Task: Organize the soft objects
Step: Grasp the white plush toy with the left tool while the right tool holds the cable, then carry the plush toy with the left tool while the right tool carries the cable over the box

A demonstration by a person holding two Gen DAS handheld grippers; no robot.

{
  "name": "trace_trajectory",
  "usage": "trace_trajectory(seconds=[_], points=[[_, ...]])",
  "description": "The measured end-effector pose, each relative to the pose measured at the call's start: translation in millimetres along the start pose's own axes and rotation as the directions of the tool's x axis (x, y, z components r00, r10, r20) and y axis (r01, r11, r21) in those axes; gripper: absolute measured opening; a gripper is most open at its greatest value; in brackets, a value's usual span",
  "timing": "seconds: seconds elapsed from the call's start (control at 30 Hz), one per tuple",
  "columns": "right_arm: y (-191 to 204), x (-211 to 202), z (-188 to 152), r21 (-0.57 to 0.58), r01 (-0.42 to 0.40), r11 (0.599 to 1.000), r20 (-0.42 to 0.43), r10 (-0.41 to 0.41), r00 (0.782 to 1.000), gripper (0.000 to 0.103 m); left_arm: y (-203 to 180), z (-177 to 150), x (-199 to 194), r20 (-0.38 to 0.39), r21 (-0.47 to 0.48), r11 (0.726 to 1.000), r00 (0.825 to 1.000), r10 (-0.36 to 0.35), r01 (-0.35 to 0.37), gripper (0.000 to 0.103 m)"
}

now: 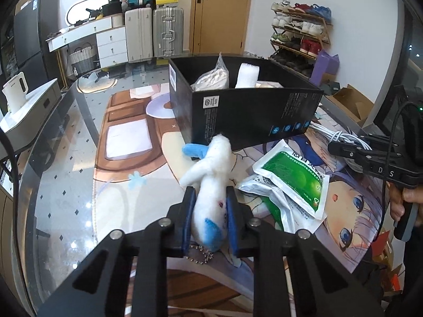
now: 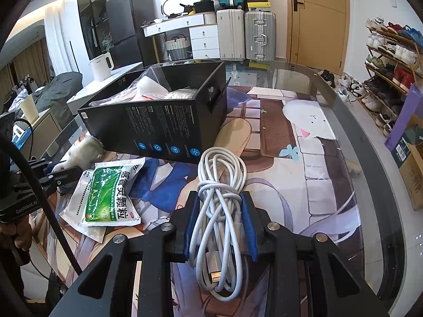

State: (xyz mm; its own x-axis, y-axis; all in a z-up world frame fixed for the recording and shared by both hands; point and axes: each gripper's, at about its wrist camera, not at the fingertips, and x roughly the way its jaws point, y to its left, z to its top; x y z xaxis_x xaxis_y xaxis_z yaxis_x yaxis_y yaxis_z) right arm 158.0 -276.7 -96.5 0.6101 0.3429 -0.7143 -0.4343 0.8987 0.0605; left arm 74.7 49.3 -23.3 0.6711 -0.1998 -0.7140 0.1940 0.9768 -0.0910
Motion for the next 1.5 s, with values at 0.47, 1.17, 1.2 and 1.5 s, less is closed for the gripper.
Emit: trace_trajectory(seconds=[0.47,1.17,1.2,1.5], points=[[-4.1,-26.5,-2.9,0.015,0.008,1.0,0.045,-0.008,0.999,0.031,9.5,2.5,-31.9,0.085,-0.029,1.0,0.996,0.005,-0.002,0.02],[24.1,-76.1,38.6,-0.072,-0.061,0.996,0.15,0.071,0.986,0.031,7.5,32.6,-63.6,0.188,-0.024,1.0,0.982,-0.01,0.015,0.02],[24.6,-75.6,40.6,-0.078,-0.064,0.995,0.151,0.075,0.986,0.031,6.7,35.0,-64.3,0.191,-0.023,1.0,0.982,-0.009,0.014,0.02],[32.3,-70.0,64.7,-0.122,-0.102,0.987,0.155,0.12,0.981,0.031,0.7,59.2,-63.2,0.221,-0.004,1.0,0.975,-0.016,0.017,0.02]])
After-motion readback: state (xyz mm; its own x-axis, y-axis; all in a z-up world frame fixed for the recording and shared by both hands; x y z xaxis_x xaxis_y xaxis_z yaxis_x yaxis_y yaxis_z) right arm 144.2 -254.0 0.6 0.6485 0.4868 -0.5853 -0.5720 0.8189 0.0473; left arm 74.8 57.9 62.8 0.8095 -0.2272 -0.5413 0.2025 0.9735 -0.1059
